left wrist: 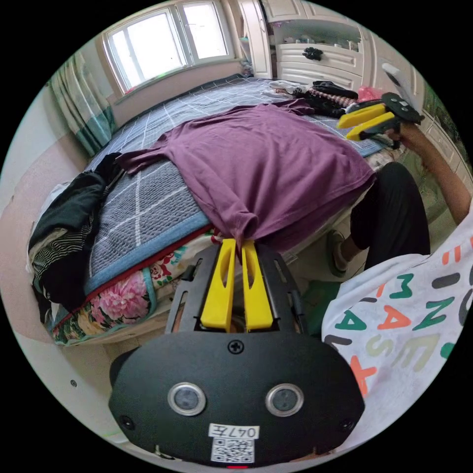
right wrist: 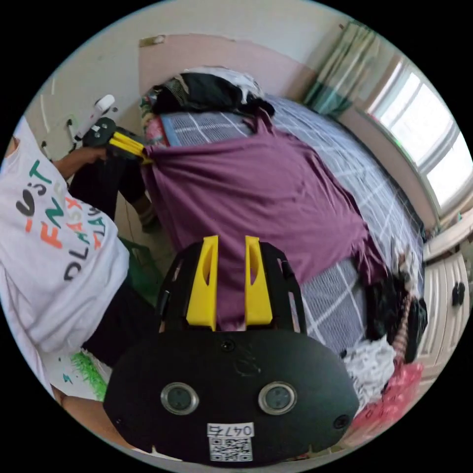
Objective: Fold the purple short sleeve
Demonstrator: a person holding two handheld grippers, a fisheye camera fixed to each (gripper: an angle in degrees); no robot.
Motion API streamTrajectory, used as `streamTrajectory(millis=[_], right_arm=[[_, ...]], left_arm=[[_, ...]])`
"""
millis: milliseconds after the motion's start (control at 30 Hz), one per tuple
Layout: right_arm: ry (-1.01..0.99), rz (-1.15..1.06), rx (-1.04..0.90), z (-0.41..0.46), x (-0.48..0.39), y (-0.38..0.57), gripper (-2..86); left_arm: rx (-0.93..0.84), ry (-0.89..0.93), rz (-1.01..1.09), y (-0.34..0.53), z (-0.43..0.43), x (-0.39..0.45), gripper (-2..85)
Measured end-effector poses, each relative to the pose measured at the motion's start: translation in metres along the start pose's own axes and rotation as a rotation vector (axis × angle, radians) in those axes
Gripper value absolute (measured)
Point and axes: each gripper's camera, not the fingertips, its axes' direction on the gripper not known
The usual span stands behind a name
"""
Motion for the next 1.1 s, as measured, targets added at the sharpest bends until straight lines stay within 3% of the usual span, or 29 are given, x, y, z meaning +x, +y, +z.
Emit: streamTrajectory(millis=[133, 400, 500, 633, 833, 1100], right_arm=[[0.046, 0.071, -0.187, -0.007, 0.000, 0.077, 13.7], [0.215, -0.159, -0.337, 0.026, -0.059, 0.104, 12.2], [0.303, -0.139, -0.266, 0.008, -0.059, 0.109, 11.3], [0.168, 0.017, -0.123, -0.036, -0.038, 0.118, 9.8], [0.037, 0.243, -0.156, -0.035, -0.009, 0.153, 6.9], [0.256, 0.045, -0.380, 0.003, -0.044, 0.141, 1.0]], left_arm=[[-0.029, -0.009, 0.004, 0.002, 0.004, 0.012, -0.7], [-0.057, 0.048, -0.035, -0.007, 0.003, 0.027, -0.8], [-0.073, -0.042, -0.014, -0.009, -0.005, 0.034, -0.8], [-0.048, -0.059, -0.026, -0.013, -0.022, 0.034, -0.8], [-0.050, -0.111, -0.026, -0.013, -0.038, 0.056, -0.8], [-0.066, -0.155, -0.003, -0.024, -0.038, 0.062, -0.8]])
